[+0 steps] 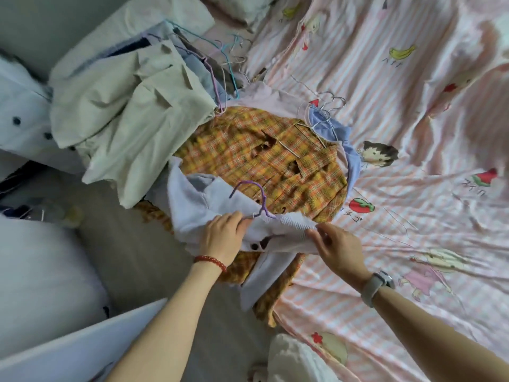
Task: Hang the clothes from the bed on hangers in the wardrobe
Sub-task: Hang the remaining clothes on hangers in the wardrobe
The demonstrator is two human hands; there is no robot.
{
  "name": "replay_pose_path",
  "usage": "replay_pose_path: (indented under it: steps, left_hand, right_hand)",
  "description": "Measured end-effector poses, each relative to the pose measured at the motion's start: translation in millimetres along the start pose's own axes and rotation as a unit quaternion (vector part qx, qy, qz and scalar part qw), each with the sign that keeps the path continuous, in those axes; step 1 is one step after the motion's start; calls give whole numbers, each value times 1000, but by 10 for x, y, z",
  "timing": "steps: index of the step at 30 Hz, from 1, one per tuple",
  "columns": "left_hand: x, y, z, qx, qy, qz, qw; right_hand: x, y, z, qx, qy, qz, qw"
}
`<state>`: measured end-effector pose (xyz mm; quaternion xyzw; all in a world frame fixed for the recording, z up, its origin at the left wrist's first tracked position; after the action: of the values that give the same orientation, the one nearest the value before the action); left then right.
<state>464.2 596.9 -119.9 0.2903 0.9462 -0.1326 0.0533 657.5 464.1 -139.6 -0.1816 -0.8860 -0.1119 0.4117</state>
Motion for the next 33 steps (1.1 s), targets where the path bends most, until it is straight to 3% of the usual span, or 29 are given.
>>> replay_pose_path:
  steps: [5,12,16,21,24,28,30,33]
  left_hand:
    - [467,-1218,119,-7,-116,-185,976]
    - [1328,-3129,36,-146,-186,-421,876]
    - [1651,-4415,94,-213,-168,-559,783]
    - [1772,-5955,164,-319,-71,-629,705]
    - [1769,-6870,202,-367,-46,-687,626]
    - [1674,-7957,106,-435,-18,-746,503]
    - [1575,-8384,25,-456,-13,-771,444]
    - [1339,-8934,-47,-504,-26,-808,303]
  right_hand:
    - [539,-143,406,63,-87,-111,988]
    - [1705,-849,1349,251,-5,-237,939]
    - [2465,-1529,1887,354,1,-361,863]
    - [3295,-2674,2435,474,27,-493,730]
    - [3790,-3454,2622,533,59,-548,642]
    - [4483,-4484,2727,564,98,-605,553]
    - [4798,-4936,2696,584,142,-602,525]
    - [5155,-5475,2658,591,186,-593,514]
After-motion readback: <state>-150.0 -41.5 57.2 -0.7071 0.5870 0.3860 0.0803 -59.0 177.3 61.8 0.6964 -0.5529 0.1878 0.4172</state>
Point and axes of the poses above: each hand's wrist, its own y-axis towards the middle knuckle, its own z-axis out of the palm, x = y × z, the point moved 6 cm from there along y, towards the middle knuckle, and after that the axes turned 12 degrees about y, right-handed, at the moved point
